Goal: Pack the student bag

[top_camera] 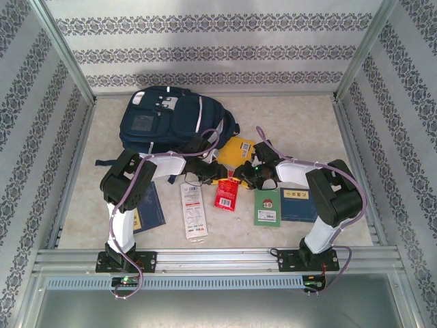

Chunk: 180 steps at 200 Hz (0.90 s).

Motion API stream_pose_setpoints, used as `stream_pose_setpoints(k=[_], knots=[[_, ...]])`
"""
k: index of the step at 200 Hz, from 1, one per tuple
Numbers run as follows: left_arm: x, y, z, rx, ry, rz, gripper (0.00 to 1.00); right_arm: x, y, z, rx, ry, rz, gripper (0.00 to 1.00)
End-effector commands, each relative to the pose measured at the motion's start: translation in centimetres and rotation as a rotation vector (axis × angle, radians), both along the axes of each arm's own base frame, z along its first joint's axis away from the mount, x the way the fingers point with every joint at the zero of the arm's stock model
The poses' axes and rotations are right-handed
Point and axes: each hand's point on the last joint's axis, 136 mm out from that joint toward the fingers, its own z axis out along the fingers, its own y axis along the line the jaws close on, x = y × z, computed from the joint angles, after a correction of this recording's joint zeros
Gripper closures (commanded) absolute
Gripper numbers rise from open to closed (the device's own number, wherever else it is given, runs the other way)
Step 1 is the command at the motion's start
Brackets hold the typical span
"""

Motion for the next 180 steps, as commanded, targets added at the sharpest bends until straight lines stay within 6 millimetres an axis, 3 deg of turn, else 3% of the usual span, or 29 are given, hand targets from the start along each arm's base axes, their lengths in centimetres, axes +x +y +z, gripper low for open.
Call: stream_pose_setpoints(k=[1, 23, 46, 77, 118, 155, 180], knots=[[0.4, -1.7, 1.5, -0.089, -0.032, -0.020, 0.79, 0.0, 0.4, -0.2, 0.009, -0.006, 0.003, 0.62], [0.3, -1.7, 2.2, -0.098, -0.041, -0.017, 0.92, 0.0, 0.0, 0.3, -0.015, -0.028, 0.001, 0.62], [0.3, -1.3, 4.2, -0.102, -0.076, -0.002, 0.99, 0.3, -1.4, 2.5, -0.056, -0.098, -0.015, 0.56], [0.8, -1.1, 9.6, -0.182, -0.160, 0.043, 1.00, 0.6, -2.8, 6.8, -0.043, -0.223, -0.043, 0.37], [1.6, -0.3, 17.2, -0.284, -0.305, 0.139, 1.00, 0.1, -2.8, 13.0, 0.040, -0.418, -0.032, 0.26], [2.9, 1.8, 22.0, -0.390, -0.421, 0.340, 1.00, -0.8, -2.3, 17.7, 0.218, -0.551, -0.102, 0.18], [3.8, 3.6, 24.1, -0.467, -0.461, 0.499, 1.00, -1.4, -1.9, 20.1, 0.330, -0.611, -0.159, 0.15]])
